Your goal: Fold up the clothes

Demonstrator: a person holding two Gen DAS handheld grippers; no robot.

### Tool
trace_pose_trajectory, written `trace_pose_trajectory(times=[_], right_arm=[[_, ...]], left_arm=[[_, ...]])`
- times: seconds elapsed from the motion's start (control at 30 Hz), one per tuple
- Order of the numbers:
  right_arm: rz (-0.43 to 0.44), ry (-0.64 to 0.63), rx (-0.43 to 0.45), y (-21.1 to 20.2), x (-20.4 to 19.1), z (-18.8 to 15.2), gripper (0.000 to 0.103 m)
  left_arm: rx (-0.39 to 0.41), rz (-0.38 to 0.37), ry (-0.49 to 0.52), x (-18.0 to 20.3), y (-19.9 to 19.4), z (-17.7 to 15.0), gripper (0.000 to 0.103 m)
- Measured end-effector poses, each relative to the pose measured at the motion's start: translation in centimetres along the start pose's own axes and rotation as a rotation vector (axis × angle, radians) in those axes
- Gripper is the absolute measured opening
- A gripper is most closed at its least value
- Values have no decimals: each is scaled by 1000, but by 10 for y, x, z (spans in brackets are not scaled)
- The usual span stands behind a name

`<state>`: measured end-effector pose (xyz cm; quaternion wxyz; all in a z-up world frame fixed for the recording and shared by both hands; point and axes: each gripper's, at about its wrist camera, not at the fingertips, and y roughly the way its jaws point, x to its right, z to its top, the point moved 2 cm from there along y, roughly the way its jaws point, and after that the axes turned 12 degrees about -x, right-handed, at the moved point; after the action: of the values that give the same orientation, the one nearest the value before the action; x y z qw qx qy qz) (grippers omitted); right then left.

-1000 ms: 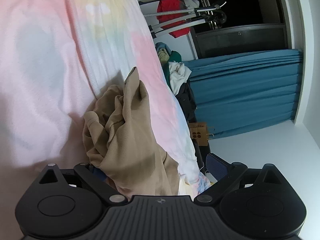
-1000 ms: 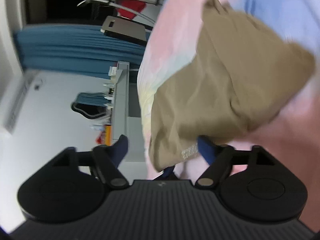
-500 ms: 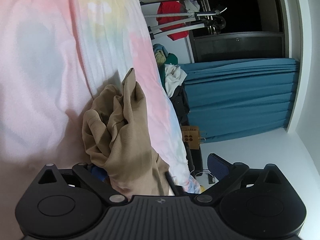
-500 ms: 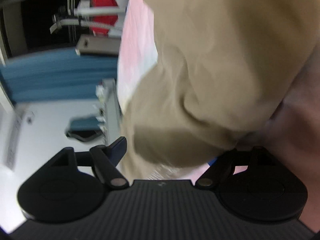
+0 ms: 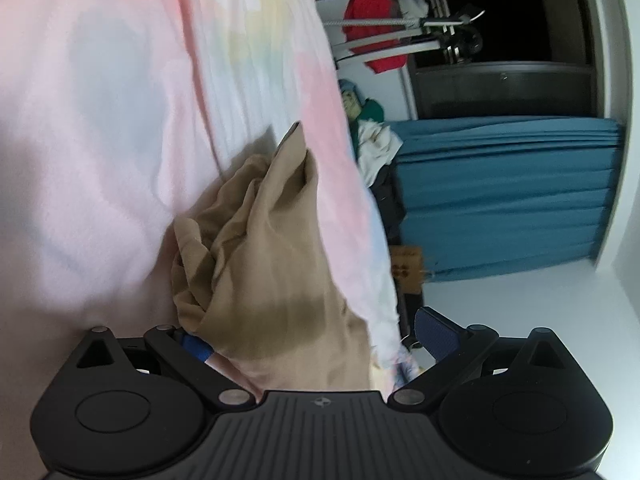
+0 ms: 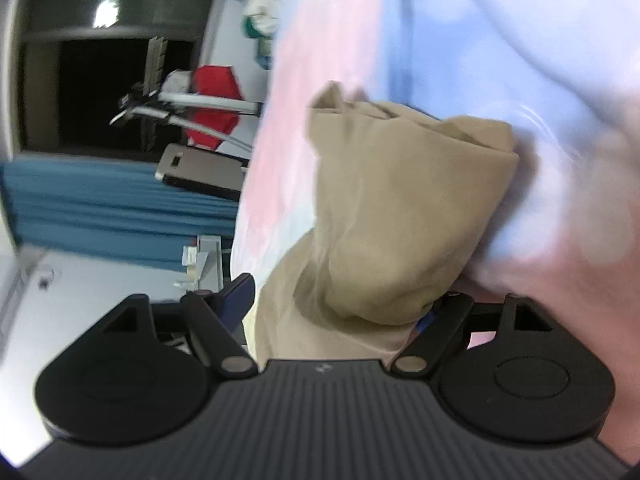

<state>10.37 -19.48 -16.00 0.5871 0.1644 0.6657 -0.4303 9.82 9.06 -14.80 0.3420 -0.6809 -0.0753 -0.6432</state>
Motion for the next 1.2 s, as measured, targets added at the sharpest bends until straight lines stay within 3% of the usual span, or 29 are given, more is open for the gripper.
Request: trace_pose_trajectory(times=[0.2, 0.33, 0.4, 0.43, 0.53, 0.7, 0.83, 0.97, 1.2], right_arm=[[13, -170, 36, -5, -26, 4, 81], [-22, -54, -3, 3, -1, 15, 80], [-30, 73, -40, 9, 23, 22, 72], [-33, 125, -50, 12, 33, 26, 61], [-33, 173, -43, 13, 42, 30, 49], [-35, 38, -9, 10, 14, 29, 38], [-1, -10, -2, 6, -1, 30, 35], [50, -22, 16, -7, -4, 33, 33], [163, -43, 106, -39, -29, 65, 32]], left_arm=[[-23, 34, 24, 1, 10, 0, 99], [-10, 62, 50, 2, 15, 2, 93], [0, 82, 70, 4, 17, 3, 93], [6, 87, 83, 6, 17, 2, 91], [21, 95, 112, 10, 15, 2, 85], [46, 112, 139, 16, 9, 1, 68], [66, 127, 162, 26, 7, 2, 55], [76, 119, 166, 46, 4, 6, 40], [76, 88, 306, 128, 23, 4, 36]])
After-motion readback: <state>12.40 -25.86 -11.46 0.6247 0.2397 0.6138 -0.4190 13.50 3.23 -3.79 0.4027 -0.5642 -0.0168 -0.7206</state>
